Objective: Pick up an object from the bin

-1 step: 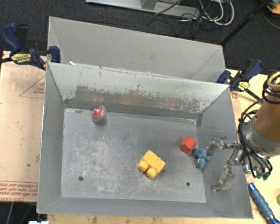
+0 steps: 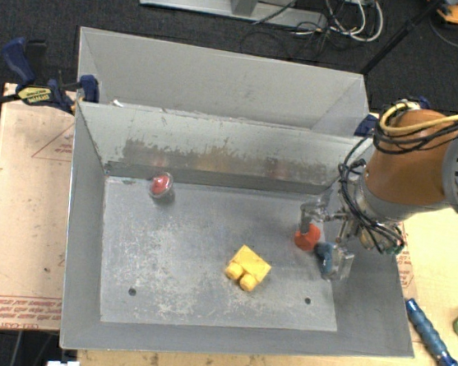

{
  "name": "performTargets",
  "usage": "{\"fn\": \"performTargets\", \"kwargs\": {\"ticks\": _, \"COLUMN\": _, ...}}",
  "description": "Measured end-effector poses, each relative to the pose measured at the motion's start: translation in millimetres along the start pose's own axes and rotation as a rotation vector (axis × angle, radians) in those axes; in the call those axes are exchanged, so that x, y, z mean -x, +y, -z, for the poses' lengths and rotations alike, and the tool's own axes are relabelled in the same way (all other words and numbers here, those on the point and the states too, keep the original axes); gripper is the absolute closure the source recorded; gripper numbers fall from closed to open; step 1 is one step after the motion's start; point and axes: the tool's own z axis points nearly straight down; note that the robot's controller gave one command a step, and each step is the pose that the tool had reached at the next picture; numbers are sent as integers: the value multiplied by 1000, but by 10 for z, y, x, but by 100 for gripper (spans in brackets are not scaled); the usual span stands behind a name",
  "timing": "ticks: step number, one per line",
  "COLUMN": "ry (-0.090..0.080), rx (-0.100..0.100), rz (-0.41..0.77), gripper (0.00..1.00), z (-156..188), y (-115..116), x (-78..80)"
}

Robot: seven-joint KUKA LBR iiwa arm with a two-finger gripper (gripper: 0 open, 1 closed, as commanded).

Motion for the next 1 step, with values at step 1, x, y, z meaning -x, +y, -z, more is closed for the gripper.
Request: {"fn": "performTargets", "kwargs": {"ticks": 1, "ry": -1, "rx": 5, "rz": 363, "gripper": 0, "z": -395, "y": -266, "x": 228}}
